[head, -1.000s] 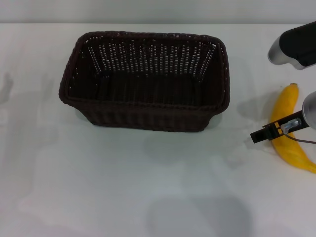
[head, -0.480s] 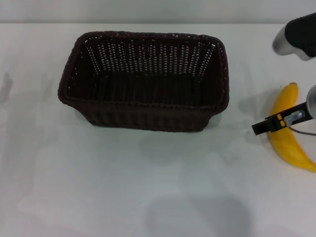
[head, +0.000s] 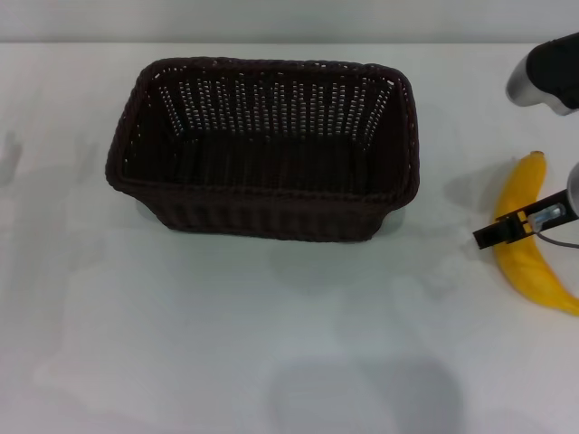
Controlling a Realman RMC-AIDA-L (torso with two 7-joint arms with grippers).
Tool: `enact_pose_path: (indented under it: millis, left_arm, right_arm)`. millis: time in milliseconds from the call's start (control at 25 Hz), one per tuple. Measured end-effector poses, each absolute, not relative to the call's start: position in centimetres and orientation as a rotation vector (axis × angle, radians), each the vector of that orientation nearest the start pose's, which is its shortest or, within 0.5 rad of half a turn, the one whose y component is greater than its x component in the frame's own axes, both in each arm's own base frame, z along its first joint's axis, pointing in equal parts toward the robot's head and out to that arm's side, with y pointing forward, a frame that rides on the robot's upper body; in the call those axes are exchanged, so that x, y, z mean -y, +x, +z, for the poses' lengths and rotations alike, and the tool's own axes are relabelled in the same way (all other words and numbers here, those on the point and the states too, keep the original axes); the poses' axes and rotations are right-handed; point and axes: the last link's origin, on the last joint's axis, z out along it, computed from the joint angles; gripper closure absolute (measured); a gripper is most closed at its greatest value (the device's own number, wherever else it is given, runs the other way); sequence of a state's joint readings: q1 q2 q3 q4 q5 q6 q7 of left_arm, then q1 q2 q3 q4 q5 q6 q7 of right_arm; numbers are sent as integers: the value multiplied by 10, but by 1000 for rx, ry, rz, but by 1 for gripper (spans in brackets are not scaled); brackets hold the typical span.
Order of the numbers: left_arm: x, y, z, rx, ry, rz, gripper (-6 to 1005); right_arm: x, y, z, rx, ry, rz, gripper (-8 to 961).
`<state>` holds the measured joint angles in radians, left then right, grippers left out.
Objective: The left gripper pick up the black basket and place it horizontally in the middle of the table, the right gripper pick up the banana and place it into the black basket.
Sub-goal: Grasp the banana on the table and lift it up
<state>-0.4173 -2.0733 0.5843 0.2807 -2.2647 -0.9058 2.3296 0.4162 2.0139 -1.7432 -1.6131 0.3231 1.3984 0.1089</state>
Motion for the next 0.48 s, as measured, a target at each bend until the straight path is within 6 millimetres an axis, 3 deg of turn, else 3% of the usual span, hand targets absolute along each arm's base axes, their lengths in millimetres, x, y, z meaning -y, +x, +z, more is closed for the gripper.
enact_pose_path:
  millis: [480]
  left_arm:
    - [-344, -393, 61, 957, -1323, -780, 209]
  right_arm:
    - [-340, 199, -5, -1169, -2093, -437, 232]
